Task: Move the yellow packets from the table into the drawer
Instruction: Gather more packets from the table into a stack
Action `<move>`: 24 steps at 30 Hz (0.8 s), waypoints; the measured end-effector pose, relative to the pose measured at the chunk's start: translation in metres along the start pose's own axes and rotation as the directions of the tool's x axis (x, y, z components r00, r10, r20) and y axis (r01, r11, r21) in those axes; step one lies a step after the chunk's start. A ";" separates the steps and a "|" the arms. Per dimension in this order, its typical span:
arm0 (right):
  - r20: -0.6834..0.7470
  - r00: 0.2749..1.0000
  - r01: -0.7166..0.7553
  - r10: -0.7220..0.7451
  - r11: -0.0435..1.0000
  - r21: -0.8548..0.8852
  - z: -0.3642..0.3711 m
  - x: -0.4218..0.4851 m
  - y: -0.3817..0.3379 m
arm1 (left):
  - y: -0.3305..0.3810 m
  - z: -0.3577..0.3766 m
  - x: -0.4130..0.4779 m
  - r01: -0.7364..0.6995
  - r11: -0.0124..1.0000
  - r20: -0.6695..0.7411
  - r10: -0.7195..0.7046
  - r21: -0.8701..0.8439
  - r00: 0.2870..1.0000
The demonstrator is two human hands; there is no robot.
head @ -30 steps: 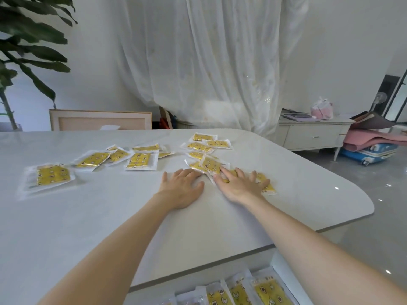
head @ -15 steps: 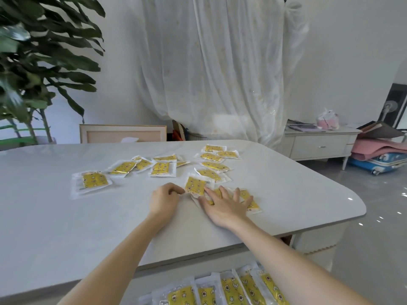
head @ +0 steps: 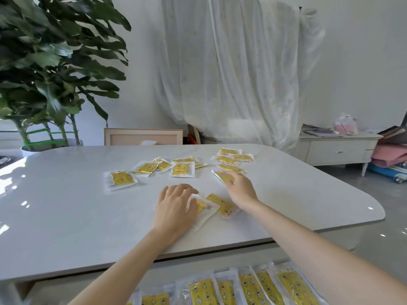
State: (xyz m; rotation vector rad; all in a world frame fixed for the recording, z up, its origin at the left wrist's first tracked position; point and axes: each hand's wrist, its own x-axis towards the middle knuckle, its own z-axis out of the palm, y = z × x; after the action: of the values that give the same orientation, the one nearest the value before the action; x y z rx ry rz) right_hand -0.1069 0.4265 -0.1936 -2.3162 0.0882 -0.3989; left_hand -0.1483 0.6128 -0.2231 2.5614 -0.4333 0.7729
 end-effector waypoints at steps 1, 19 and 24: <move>0.027 1.000 -0.013 0.014 0.999 -0.034 0.000 0.008 0.004 | 0.000 0.001 0.000 -0.028 1.000 0.063 0.028 0.006 0.998; 0.245 0.946 -0.063 0.212 0.862 -0.502 0.033 0.049 0.023 | -0.005 0.020 0.020 -0.081 0.985 0.532 -0.013 0.153 0.847; 0.359 0.909 -0.018 0.214 0.878 -0.478 0.021 0.021 0.008 | -0.014 0.006 0.012 -0.006 0.981 0.554 -0.105 0.195 0.826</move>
State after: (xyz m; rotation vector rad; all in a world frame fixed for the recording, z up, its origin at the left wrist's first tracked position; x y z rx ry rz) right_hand -0.0804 0.4319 -0.2075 -2.8025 0.1342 0.1985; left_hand -0.1299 0.6197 -0.2251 2.9469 -0.4832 0.0075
